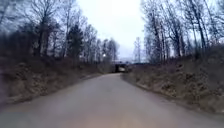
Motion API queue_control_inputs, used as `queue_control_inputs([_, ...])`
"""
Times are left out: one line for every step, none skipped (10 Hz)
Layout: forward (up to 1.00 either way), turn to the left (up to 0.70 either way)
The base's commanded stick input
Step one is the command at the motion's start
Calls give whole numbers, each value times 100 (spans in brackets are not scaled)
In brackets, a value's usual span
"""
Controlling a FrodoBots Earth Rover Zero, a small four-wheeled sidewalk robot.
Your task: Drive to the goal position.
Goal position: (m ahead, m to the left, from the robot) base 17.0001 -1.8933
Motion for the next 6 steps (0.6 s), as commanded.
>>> queue_control_inputs([100,17])
queue_control_inputs([100,29])
queue_control_inputs([100,22])
queue_control_inputs([100,0])
queue_control_inputs([100,0])
queue_control_inputs([100,0])
